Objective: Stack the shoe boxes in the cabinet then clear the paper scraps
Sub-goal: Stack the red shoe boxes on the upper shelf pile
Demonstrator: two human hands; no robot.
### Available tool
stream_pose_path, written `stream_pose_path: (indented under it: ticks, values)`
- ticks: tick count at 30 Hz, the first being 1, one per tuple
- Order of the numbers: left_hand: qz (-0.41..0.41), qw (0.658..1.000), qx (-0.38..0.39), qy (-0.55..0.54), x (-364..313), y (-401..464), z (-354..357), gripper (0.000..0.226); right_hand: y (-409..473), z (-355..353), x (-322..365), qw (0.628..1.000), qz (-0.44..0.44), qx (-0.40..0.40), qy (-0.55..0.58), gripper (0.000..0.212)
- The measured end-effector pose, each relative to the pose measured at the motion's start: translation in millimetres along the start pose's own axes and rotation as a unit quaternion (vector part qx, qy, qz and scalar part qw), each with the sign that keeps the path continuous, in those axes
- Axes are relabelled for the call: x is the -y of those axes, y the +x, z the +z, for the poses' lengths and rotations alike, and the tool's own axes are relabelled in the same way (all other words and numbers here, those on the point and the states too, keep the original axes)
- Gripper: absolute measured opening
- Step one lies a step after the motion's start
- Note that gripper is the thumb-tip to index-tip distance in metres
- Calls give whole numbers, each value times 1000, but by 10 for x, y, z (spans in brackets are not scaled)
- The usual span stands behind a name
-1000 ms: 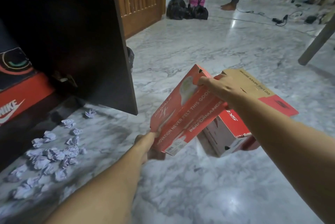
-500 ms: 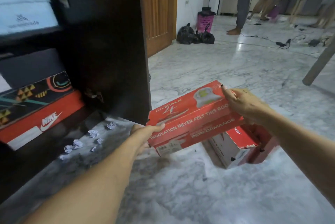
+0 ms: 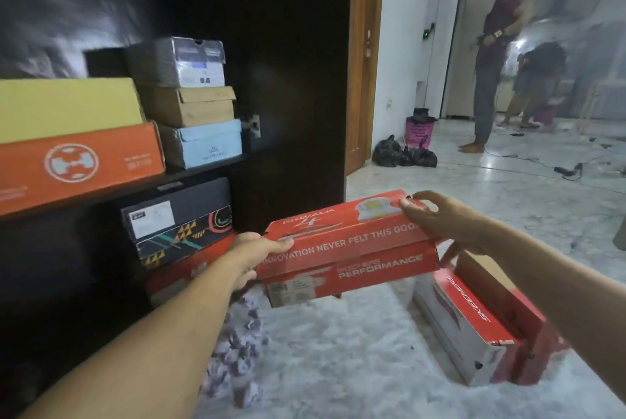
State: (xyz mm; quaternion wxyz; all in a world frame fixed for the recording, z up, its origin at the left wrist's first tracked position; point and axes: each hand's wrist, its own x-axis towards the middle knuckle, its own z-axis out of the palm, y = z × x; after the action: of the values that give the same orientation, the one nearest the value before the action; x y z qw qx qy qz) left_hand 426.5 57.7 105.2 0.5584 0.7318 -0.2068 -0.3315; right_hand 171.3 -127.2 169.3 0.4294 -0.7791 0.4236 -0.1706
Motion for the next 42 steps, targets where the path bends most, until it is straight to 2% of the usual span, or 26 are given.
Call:
stream_pose_path:
  ticks: [6, 9, 10, 12, 13, 16, 18, 21, 24, 26, 28, 31, 35, 38, 40, 42]
  values:
    - [66, 990, -125, 30, -521, -349, -944, 61, 16, 265, 911, 993, -110, 37, 32, 55]
    - [93, 981, -163, 38, -847, -527, -1338, 47, 104, 411, 1334, 986, -142, 61, 64, 68]
    - [106, 977, -185, 32, -975, -566, -1496, 55, 152, 475, 1512, 983, -154, 63, 77, 75]
    - [117, 970, -208, 40, -1180, -661, -1671, 89, 206, 560, 1757, 978, -174, 61, 99, 81]
    - [124, 966, -222, 42, -1278, -712, -1764, 89, 238, 603, 1898, 974, -186, 62, 112, 81]
    - [171, 946, -276, 12, -1549, -855, -1985, 64, 316, 695, 2295, 958, -230, 75, 151, 77]
    - [198, 921, -335, -14, -1753, -914, -2131, 61, 355, 746, 2589, 947, -260, 82, 173, 66]
    - [205, 890, -406, -41, -2049, -909, -2325, 73, 485, 859, 3037, 932, -286, 77, 208, 48]
    - [208, 868, -448, -45, -2314, -809, -2595, 102, 687, 1040, 3475, 926, -282, 68, 241, 55]
    - [210, 853, -475, -45, -2429, -590, -2936, 111, 804, 1186, 3740, 919, -288, 76, 258, 57]
    - [193, 841, -503, -52, -2509, -506, -3154, 107, 943, 1363, 3982, 910, -297, 88, 274, 57]
    - [203, 813, -543, -56, -2553, -484, -3258, 83, 1155, 1664, 4302, 899, -305, 106, 295, 50]
    - [200, 786, -585, -13, -2521, -451, -3276, 80, 1412, 2058, 4603, 883, -280, 148, 347, 40]
    - [210, 789, -578, 13, -2463, -404, -3404, 69, 1594, 2293, 4740, 875, -262, 159, 374, 28]
    - [225, 791, -568, 33, -2418, -393, -3517, 70, 1698, 2413, 4799, 874, -258, 168, 376, 30]
    - [232, 801, -550, 45, -2378, -420, -3571, 65, 1799, 2525, 4847, 873, -265, 162, 375, 41]
